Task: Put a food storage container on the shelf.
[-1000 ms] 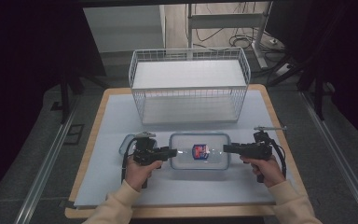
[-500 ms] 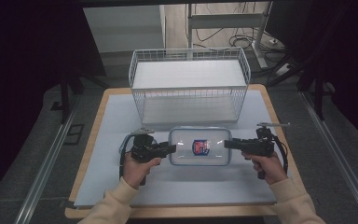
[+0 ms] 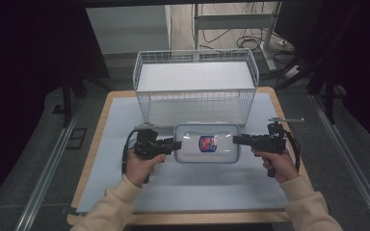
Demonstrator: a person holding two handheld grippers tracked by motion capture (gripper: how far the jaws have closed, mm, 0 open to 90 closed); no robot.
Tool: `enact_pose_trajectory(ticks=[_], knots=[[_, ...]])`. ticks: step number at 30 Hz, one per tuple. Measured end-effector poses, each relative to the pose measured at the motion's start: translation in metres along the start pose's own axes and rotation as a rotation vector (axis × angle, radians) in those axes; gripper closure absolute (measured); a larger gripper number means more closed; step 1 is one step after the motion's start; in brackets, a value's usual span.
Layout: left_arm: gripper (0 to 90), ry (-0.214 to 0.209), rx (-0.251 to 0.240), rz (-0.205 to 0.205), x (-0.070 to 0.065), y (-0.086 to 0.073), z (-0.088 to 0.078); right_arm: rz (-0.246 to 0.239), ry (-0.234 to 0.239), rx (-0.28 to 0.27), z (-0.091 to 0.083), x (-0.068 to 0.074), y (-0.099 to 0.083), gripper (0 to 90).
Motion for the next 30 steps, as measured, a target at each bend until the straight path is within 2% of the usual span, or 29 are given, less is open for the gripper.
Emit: enact_pose_trajectory(ticks=[7, 16, 21, 30], knots=[[63.6, 0.011, -0.028, 0.017, -0.002, 0.026, -0.017, -0.013, 0.022, -0.028, 0.000, 0.012, 0.021, 53.9], [63.6, 0.030, -0.074, 0.046, -0.003, 0.072, -0.049, -0.069, 0.043, -0.061, 0.002, 0.038, 0.067, 53.9], [63.6, 0.035, -0.100, 0.049, 0.002, 0.097, -0.060, -0.096, 0.042, -0.063, 0.005, 0.052, 0.098, 53.9], [63.7, 0.036, -0.115, 0.039, 0.016, 0.134, -0.068, -0.114, 0.038, -0.056, 0.015, 0.058, 0.147, 53.8]])
Point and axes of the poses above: each handheld gripper's, and its own axes: z roughly forward along the jaws, y roughly out of its top, x roughly to its left, the point moved 10 cm from there along z, roughly forward along the jaws, and after that the axes turned 7 degrees about y, right-handed, at the moved point
